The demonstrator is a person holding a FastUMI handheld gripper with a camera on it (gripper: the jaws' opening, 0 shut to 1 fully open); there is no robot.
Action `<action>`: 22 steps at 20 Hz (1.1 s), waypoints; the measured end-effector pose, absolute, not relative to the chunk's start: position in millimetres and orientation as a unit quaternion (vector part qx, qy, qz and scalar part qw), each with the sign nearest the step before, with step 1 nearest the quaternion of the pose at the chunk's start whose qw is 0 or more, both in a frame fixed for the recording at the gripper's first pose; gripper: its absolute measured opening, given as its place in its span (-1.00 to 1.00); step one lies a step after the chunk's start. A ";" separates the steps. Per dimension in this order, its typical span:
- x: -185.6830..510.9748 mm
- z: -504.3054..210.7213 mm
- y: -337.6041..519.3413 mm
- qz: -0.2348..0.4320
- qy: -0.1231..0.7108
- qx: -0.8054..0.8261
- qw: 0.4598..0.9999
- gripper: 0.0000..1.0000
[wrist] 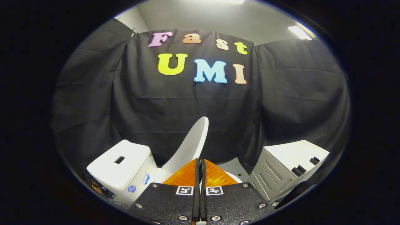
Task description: Open the toilet lid.
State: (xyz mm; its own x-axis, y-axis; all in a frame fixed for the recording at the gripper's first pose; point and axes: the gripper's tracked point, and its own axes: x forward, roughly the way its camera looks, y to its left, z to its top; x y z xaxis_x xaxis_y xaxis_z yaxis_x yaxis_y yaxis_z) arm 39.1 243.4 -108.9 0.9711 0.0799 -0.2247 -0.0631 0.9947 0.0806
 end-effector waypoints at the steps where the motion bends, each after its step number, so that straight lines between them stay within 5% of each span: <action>1: 37.7 -106.6 248.2 0.041 0.108 0.043 0.992 -1.00; 22: 27.9 -68.6 353.1 0.109 0.051 -0.009 0.993 -1.00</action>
State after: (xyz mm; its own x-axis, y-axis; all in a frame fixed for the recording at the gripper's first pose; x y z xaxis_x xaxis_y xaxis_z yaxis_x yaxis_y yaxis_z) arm 27.9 353.1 -68.6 0.9710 0.2153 -0.1035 -0.2172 0.9761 -0.0069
